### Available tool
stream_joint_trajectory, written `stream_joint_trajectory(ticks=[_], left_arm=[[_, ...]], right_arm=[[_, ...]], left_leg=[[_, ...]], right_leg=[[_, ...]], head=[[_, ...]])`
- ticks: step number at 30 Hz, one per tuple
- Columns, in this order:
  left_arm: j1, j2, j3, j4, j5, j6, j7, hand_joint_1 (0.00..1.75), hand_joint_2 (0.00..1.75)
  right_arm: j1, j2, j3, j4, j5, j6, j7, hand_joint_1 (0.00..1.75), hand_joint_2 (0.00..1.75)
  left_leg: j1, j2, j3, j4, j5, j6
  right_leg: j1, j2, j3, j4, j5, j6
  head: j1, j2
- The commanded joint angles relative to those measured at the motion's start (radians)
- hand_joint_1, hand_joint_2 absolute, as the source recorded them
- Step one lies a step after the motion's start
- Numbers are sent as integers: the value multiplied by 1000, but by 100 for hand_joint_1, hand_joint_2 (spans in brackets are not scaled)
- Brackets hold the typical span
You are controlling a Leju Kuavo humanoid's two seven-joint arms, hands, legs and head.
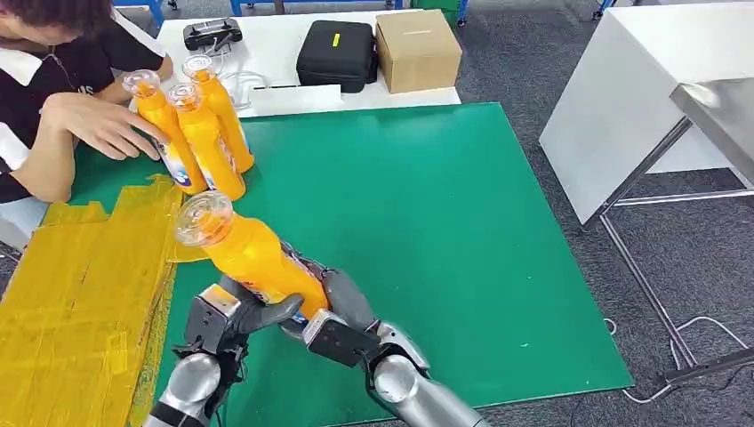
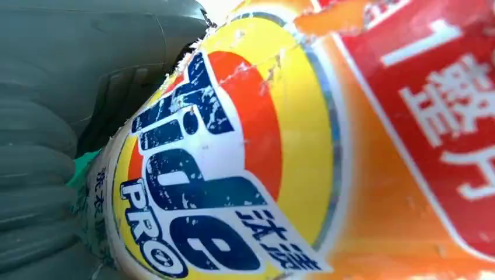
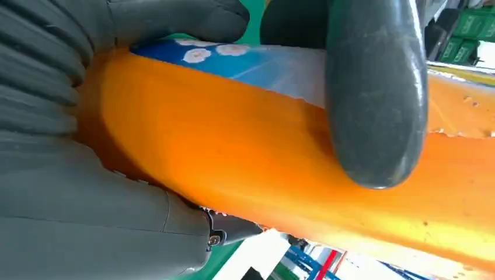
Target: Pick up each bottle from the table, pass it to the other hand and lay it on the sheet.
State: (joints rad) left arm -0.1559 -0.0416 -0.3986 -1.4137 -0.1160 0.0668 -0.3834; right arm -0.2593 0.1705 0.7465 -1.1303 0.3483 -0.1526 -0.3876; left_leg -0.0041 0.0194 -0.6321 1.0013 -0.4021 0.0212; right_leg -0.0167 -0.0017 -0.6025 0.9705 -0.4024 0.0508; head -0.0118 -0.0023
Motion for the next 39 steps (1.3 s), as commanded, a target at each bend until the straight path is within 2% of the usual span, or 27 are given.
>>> stream_joint_trajectory(ticks=[1,9,17,20,21,22,23,24,25,26,29,33,36,37,38,39], left_arm=[[-56,-15,92,6,20,87,-8,175,175],[-60,26,151,-63,-14,157,-16,175,175],[-75,51,193,-83,-14,165,-15,175,175],[-96,69,216,-69,-221,343,-32,175,175],[-123,105,233,-11,-570,536,40,175,175],[-139,125,241,21,-696,569,85,175,175],[-167,160,255,105,-941,612,154,175,175],[-180,178,261,148,-1062,631,189,175,175],[-191,213,285,197,-1305,631,256,175,175],[-225,253,254,333,-1455,631,336,175,175],[-227,256,253,334,-1452,631,336,175,175],[-227,256,253,334,-1452,631,336,175,175],[-227,256,253,334,-1452,631,336,175,175],[-262,324,118,407,-1455,543,448,175,175],[-302,364,26,478,-1455,513,507,175,175],[-329,372,-1,539,-1455,502,517,175,175]], right_arm=[[43,-22,29,2,-30,-30,-23,0,175],[103,-37,-113,-116,-75,-77,-21,0,175],[109,-37,-154,-158,-82,-93,-22,0,175],[115,-33,-168,-188,-90,-103,-22,0,175],[113,-30,-175,-208,-109,-97,-26,0,175],[107,-30,-174,-222,-117,-95,-29,0,175],[101,-34,-174,-242,-130,-90,-31,0,175],[98,-37,-173,-251,-138,-89,-33,0,175],[91,-45,-168,-267,-157,-86,-36,0,175],[89,-56,-165,-289,-174,-83,-45,0,175],[88,-57,-166,-291,-175,-83,-45,0,175],[88,-57,-166,-291,-175,-83,-45,0,175],[88,-57,-166,-291,-175,-83,-45,0,175],[91,-64,-162,-305,-182,-84,-49,0,175],[94,-71,-162,-332,-185,-84,-48,0,175],[97,-74,-163,-351,-186,-85,-47,0,175]], left_leg=[[2,-3,3,0,-1,-1],[2,-3,3,1,-2,-1],[2,-3,4,1,-2,-2],[2,-3,5,1,-3,-2],[4,-4,9,3,-5,-4],[3,-4,7,2,-5,-3],[2,-2,3,1,-2,-2],[2,-1,3,1,-1,-2],[2,0,5,1,-2,-3],[2,-2,6,1,-2,-3],[2,-2,8,-1,-1,-3],[2,4,3,0,-1,-2],[2,2,3,0,0,-2],[2,1,4,0,-1,-2],[1,1,3,0,0,-2],[1,0,2,0,0,-2]], right_leg=[[2,-2,4,-1,-1,-2],[2,-2,4,0,-2,-2],[2,-1,4,1,-2,-3],[2,-1,5,1,-3,-3],[3,-1,10,2,-5,-5],[3,-2,8,2,-5,-4],[2,0,3,1,-1,-3],[1,1,3,1,-1,-2],[2,1,5,1,-2,-3],[2,0,6,1,-2,-4],[1,0,7,0,-2,-4],[2,2,1,1,0,-2],[1,0,2,1,-1,-2],[2,1,3,1,-1,-3],[1,1,2,1,-1,-2],[1,0,1,1,0,-2]], head=[[0,0],[0,0],[0,0],[0,0],[0,0],[0,0],[0,0],[0,0],[0,0],[0,0],[0,0],[0,0],[0,0],[0,0],[0,0],[0,0]])
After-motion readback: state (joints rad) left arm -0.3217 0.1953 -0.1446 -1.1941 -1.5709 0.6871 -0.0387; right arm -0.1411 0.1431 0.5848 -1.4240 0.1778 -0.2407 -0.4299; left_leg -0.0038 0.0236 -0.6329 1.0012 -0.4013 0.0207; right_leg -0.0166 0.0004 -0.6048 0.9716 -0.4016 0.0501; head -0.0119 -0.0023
